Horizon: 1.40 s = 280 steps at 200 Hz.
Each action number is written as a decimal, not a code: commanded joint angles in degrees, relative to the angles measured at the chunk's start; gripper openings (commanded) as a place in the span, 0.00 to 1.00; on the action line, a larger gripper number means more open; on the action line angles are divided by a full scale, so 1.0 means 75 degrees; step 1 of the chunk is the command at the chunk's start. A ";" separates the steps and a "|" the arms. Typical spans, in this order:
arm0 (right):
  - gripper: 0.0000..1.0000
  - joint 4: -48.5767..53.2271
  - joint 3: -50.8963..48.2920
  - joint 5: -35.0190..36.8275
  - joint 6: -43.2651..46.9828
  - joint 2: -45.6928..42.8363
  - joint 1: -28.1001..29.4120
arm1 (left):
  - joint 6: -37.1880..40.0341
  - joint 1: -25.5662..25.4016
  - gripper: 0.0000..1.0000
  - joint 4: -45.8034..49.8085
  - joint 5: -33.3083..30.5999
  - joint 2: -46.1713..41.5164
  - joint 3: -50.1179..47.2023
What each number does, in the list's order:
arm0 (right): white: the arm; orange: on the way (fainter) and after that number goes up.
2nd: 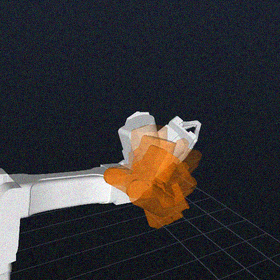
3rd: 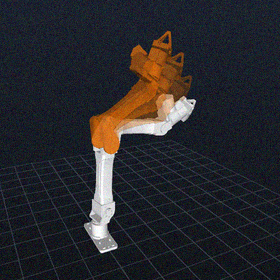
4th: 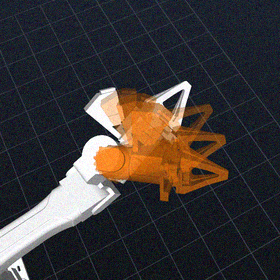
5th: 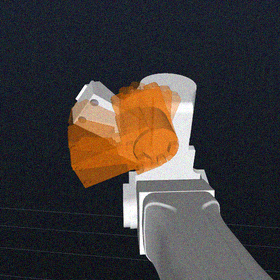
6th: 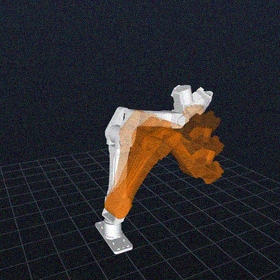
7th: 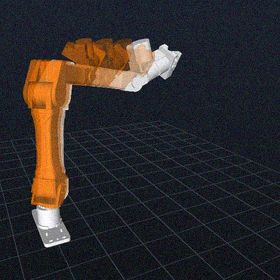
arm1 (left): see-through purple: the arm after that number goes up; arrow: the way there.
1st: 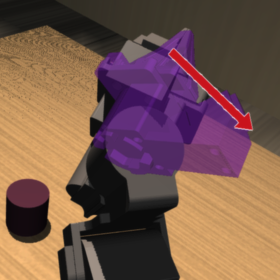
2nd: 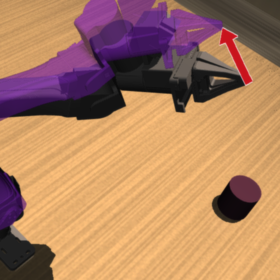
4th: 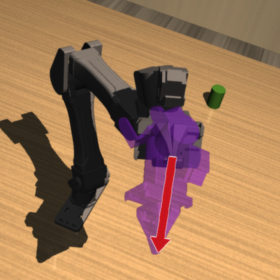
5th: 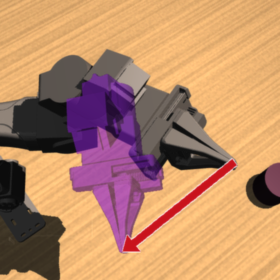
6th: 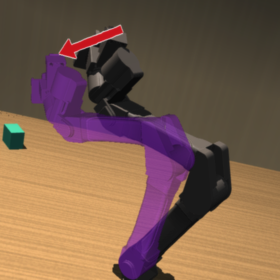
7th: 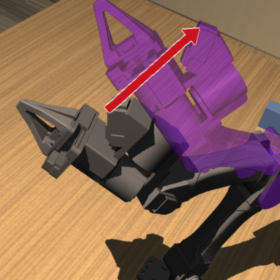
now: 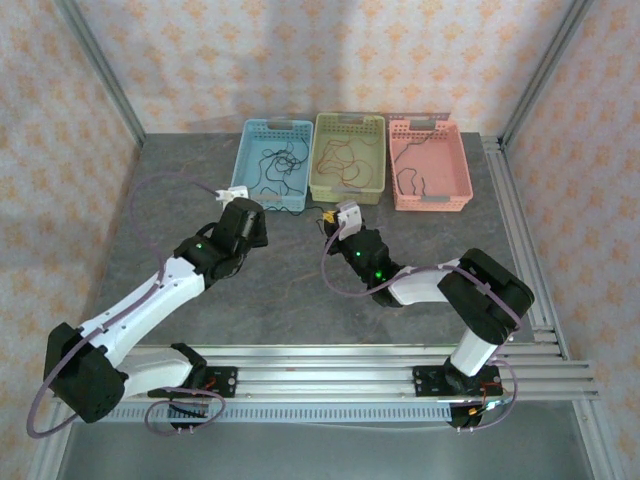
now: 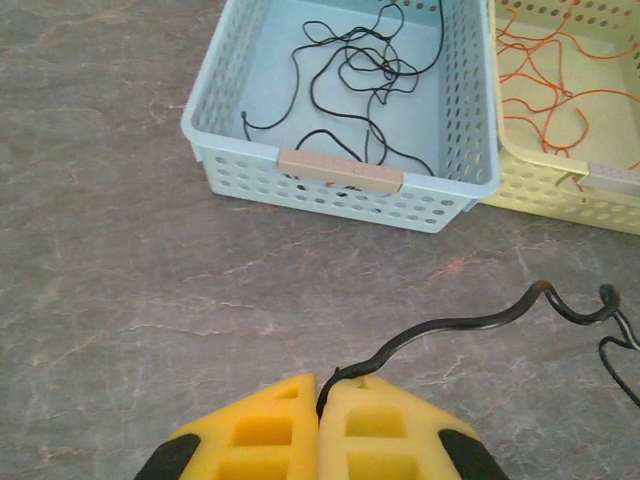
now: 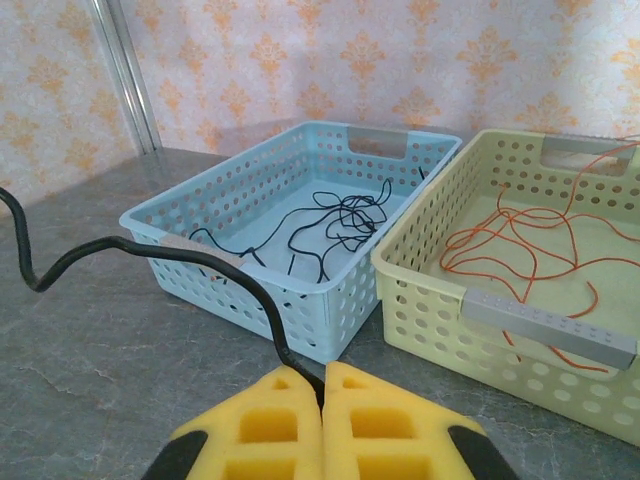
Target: Untangle the cables
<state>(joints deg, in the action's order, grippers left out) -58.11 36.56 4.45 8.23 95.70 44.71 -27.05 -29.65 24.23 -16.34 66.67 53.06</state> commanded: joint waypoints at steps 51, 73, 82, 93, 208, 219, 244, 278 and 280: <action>0.00 0.0277 0.0023 0.0980 -0.0063 -0.0055 -0.0254 | 0.0218 0.0226 0.00 0.1217 -0.2141 -0.0699 0.0468; 0.00 0.0018 -0.0089 0.0786 -0.0063 -0.0063 -0.0254 | 0.0283 0.0268 0.00 0.0963 -0.1353 -0.0847 0.0316; 0.00 -0.0022 -0.0105 0.0786 -0.0078 -0.0058 -0.0254 | 0.0270 0.0264 0.04 0.0940 -0.1113 -0.0860 0.0297; 0.00 -0.0005 -0.0113 0.0847 -0.0078 -0.0076 -0.0254 | 0.0179 0.0282 0.26 0.0976 -0.0863 -0.0899 0.0282; 0.00 0.0001 -0.0233 0.0321 0.0118 -0.0229 -0.0254 | 0.0498 0.0391 0.89 0.2381 0.0760 -0.1249 0.1744; 0.00 0.0045 -0.0225 0.0352 0.0144 -0.0244 -0.0254 | 0.0531 0.0394 0.89 0.2426 0.0928 -0.1119 0.1912; 0.00 0.0351 -0.0118 0.0588 0.0157 -0.0243 -0.0254 | 0.0471 0.0401 0.90 0.2454 0.1064 -0.1203 0.1947; 0.00 0.0221 -0.0153 0.0263 0.0145 -0.0250 -0.0254 | 0.0661 0.0394 0.92 0.2143 0.1369 -0.1149 0.1682; 0.00 0.0223 -0.0152 0.0242 0.0154 -0.0247 -0.0254 | 0.0676 0.0391 0.92 0.2144 0.1399 -0.1098 0.1695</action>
<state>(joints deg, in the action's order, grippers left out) -56.34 35.51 7.07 8.88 95.18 42.74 -23.86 -26.94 40.10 -8.27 58.13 66.32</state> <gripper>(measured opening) 0.046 0.915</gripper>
